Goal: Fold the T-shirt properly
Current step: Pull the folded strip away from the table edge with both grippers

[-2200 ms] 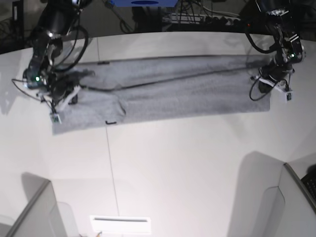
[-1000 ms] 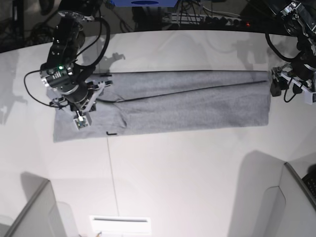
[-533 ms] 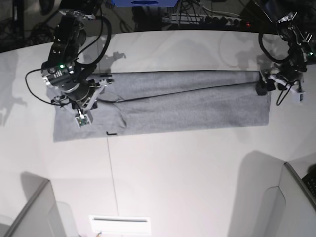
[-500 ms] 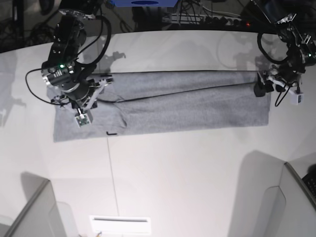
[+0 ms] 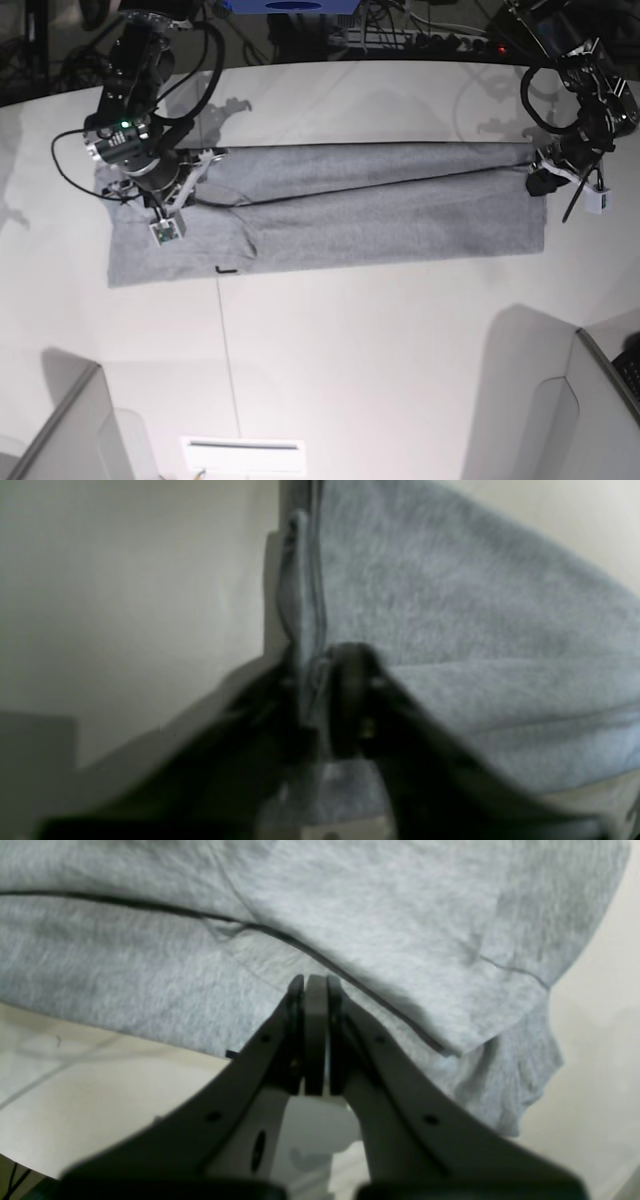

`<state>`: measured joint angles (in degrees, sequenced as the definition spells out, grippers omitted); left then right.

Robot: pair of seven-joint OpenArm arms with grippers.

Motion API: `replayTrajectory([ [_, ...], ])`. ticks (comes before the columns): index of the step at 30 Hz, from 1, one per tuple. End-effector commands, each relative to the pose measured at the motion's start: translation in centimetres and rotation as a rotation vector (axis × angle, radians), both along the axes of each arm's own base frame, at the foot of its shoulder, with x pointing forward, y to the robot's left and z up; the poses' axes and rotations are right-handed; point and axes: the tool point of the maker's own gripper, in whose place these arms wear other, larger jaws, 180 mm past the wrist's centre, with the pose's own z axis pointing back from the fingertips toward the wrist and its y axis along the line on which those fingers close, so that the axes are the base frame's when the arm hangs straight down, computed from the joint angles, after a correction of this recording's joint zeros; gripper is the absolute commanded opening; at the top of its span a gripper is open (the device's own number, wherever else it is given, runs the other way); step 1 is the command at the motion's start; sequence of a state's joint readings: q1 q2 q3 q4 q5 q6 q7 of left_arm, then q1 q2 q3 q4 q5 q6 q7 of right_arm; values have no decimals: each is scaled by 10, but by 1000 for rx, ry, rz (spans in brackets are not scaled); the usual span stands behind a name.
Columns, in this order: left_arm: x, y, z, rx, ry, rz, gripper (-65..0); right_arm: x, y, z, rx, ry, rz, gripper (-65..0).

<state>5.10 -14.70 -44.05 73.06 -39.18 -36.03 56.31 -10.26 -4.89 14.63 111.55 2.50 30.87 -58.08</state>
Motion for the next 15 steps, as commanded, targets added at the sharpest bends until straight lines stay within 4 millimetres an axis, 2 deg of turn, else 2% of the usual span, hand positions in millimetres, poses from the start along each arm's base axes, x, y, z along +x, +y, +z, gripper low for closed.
replayTrajectory([
  [1, -2, 7, 2, 22, 17, -1, -650, 5, 1, 9, 5, -43, 1, -650],
  [4, -2, 9, 3, 26, 15, -1, -650, 4, 0, 8, 5, -40, 0, -650],
  [7, 0, 21, 11, 58, 11, -4, -650, 2, -9, 8, 18, -41, -40, -650],
  [12, 4, 43, 29, 129, -63, 22, -650, -4, -22, 16, 211, -84, -141, -650],
  [15, 3, 48, 39, 166, -81, 13, -650, -7, -29, 20, 255, -99, -131, -650],
])
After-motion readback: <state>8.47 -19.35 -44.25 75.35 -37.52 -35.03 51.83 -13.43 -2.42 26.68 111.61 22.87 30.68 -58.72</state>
